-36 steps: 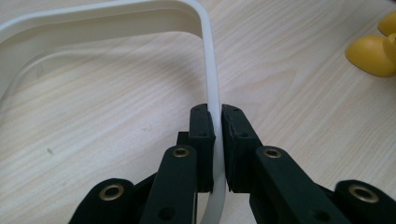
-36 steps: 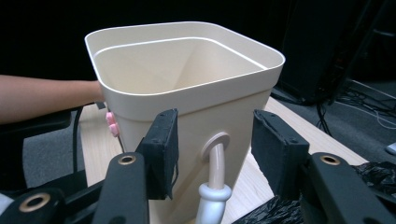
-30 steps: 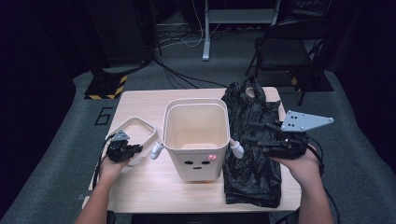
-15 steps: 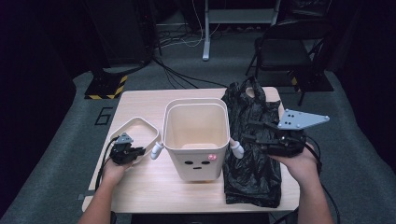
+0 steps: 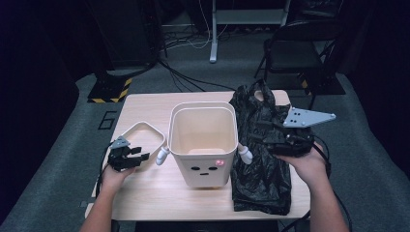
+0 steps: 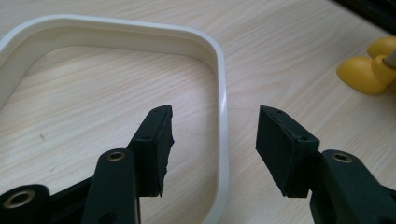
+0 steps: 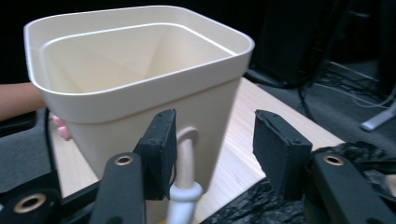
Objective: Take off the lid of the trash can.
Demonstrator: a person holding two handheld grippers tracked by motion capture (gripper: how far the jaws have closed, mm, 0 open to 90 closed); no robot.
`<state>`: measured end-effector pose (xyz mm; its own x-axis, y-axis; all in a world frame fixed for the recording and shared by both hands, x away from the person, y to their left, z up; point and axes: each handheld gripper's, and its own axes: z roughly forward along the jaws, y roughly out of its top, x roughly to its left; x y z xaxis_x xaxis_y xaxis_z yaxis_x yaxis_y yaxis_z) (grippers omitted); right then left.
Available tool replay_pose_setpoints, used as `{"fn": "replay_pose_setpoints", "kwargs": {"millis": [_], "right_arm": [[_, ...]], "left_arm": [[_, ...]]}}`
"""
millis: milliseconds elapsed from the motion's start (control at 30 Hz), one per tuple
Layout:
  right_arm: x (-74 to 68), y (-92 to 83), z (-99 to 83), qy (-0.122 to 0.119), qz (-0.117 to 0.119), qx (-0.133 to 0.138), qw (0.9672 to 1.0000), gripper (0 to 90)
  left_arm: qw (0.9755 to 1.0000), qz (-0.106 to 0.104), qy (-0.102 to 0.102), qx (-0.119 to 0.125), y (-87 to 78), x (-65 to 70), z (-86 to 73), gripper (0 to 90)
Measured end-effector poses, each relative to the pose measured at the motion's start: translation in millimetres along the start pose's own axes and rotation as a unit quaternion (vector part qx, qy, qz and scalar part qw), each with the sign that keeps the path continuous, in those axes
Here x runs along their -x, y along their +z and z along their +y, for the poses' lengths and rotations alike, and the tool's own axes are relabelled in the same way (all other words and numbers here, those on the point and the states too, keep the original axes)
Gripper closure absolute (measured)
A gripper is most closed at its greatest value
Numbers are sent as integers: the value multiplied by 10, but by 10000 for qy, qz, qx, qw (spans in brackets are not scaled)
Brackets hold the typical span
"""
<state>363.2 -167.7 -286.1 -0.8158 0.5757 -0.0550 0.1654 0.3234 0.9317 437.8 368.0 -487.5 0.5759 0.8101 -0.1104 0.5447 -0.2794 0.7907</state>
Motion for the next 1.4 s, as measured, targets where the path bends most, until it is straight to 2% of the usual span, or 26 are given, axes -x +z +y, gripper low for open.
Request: {"fn": "replay_pose_setpoints", "kwargs": {"millis": [67,267,367,400,533,633,667,767,833,900,967,1000,1033,1100,1167,1267,1400], "right_arm": [[23,-34,-61,30,-117,31,9999,473],[99,-69,-209,246,-411,55,9988,448],[122,-67,-255,252,-497,59,9984,439],[151,-62,-309,254,-608,11,9978,432],[236,-17,-431,425,-730,15,9964,424],[278,19,-491,486,-787,-7,9957,413],[311,55,-540,546,-893,-49,9945,394],[351,86,-590,579,-1022,-45,9931,376],[402,125,-649,682,-1098,-40,9916,358],[472,187,-737,809,-1219,-97,9892,334],[494,207,-767,815,-1253,-115,9887,324],[527,244,-817,829,-1403,-184,9865,298],[527,244,-817,829,-1403,-184,9865,298],[558,285,-866,869,-1509,-187,9845,277],[578,316,-905,871,-1513,-178,9845,287],[606,360,-972,889,-1550,-188,9837,288],[657,400,-1072,989,-1641,-148,9814,288]], "left_arm": [[9999,134,107,0,-10,14,11,427],[9995,191,229,36,-37,30,26,401],[9991,294,294,57,-52,51,32,389],[9987,351,359,70,-70,60,36,382],[9987,309,413,40,-58,61,31,354],[9985,362,402,-21,-41,58,25,345],[9983,433,390,-37,-40,63,28,325],[9984,435,364,6,-53,65,30,319],[9983,466,350,23,-62,62,29,319],[9985,475,283,19,-66,57,27,325],[9988,444,197,12,-69,45,29,328],[9991,405,120,19,-76,41,30,341],[9993,355,63,38,-89,41,33,341],[9993,337,88,126,-118,51,40,355],[9993,308,97,173,-132,48,43,366],[9993,317,94,144,-135,55,35,368],[9991,351,192,154,-135,73,44,368]]}}
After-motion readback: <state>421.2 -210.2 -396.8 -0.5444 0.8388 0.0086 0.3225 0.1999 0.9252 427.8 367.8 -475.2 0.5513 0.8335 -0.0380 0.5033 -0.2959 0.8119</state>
